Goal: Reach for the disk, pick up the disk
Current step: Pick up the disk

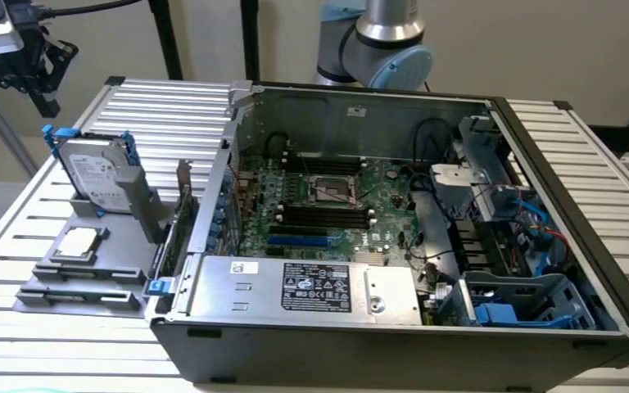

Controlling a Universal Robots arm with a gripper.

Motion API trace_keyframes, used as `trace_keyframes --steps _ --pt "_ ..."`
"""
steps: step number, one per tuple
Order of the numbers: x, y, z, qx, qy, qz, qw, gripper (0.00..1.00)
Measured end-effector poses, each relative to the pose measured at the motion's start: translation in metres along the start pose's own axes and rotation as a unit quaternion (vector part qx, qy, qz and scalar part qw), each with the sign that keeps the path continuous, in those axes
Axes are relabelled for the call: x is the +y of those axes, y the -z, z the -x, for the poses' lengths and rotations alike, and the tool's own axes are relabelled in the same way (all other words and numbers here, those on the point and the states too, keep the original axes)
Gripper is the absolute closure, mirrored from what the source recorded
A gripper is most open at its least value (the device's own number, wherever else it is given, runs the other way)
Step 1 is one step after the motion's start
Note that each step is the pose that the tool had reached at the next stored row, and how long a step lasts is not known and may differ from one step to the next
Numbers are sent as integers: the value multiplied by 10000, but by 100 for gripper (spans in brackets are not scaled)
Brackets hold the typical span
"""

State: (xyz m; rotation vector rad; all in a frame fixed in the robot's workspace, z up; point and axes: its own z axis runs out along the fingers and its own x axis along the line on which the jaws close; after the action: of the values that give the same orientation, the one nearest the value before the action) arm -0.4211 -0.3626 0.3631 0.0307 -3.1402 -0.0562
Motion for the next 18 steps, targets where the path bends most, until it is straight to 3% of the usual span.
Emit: trace_keyframes --steps 5,9,13,18 --pt "1 0 0 13 342 1 9994 89" --pt "1 -1 0 25 709 1 9975 89" --pt "1 -2 0 36 1070 1 9943 89" --pt "1 -4 0 52 1518 1 9884 89"
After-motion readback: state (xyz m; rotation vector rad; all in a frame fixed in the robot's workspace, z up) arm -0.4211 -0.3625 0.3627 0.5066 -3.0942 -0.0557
